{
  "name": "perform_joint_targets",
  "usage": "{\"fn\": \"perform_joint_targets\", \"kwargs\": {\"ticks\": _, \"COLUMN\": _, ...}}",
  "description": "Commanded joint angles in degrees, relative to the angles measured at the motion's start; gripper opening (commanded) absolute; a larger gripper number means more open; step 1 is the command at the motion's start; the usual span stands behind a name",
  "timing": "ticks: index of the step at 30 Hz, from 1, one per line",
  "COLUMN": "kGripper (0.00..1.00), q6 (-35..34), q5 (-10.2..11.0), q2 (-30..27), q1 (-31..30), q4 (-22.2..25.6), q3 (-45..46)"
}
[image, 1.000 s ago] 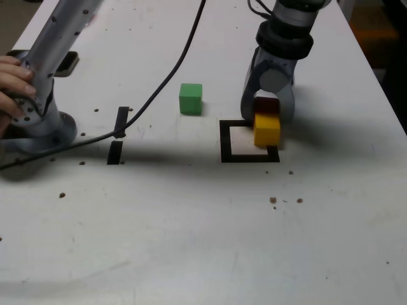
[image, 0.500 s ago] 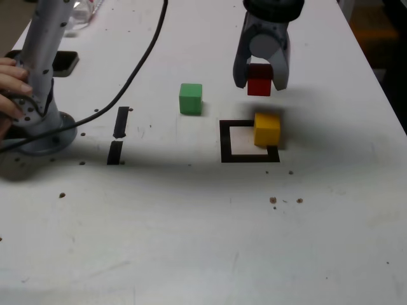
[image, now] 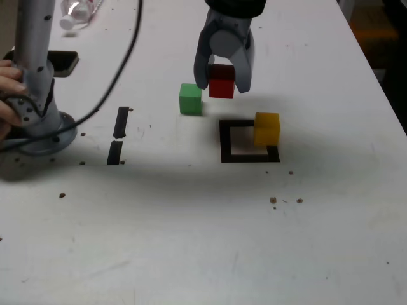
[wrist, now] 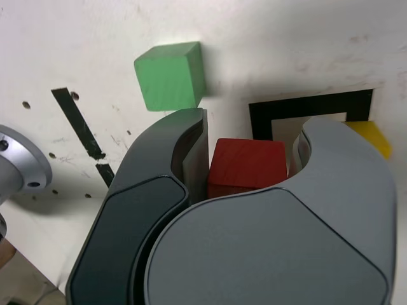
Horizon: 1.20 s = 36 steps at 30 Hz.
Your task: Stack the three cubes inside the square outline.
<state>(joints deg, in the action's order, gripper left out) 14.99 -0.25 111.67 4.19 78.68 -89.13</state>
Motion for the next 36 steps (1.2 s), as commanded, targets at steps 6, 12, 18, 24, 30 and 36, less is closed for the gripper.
{"fn": "perform_joint_targets", "kwargs": {"ticks": 6, "kGripper": 0.23, "q6": -3.2, "q5": -2.4, "q2": -1.5, "q1": -4.0, "q4": 0.0, "q3": 2.1}}
{"fn": "perform_joint_targets", "kwargs": {"ticks": 12, "kGripper": 0.23, "q6": -4.7, "q5": -3.9, "q2": -0.4, "q1": -5.6, "q4": -0.5, "q3": 3.2}}
{"fn": "perform_joint_targets", "kwargs": {"ticks": 18, "kGripper": 0.23, "q6": -5.0, "q5": -5.5, "q2": 1.8, "q1": -5.7, "q4": -1.6, "q3": 4.8}}
{"fn": "perform_joint_targets", "kwargs": {"ticks": 24, "kGripper": 0.23, "q6": -5.1, "q5": -7.2, "q2": 4.1, "q1": -5.8, "q4": -2.7, "q3": 4.7}}
{"fn": "perform_joint_targets", "kwargs": {"ticks": 30, "kGripper": 0.23, "q6": -5.1, "q5": -8.1, "q2": 6.0, "q1": -5.8, "q4": -3.7, "q3": 4.1}}
{"fn": "perform_joint_targets", "kwargs": {"ticks": 36, "kGripper": 0.23, "q6": -5.1, "q5": -8.2, "q2": 7.5, "q1": -5.8, "q4": -3.9, "q3": 2.9}}
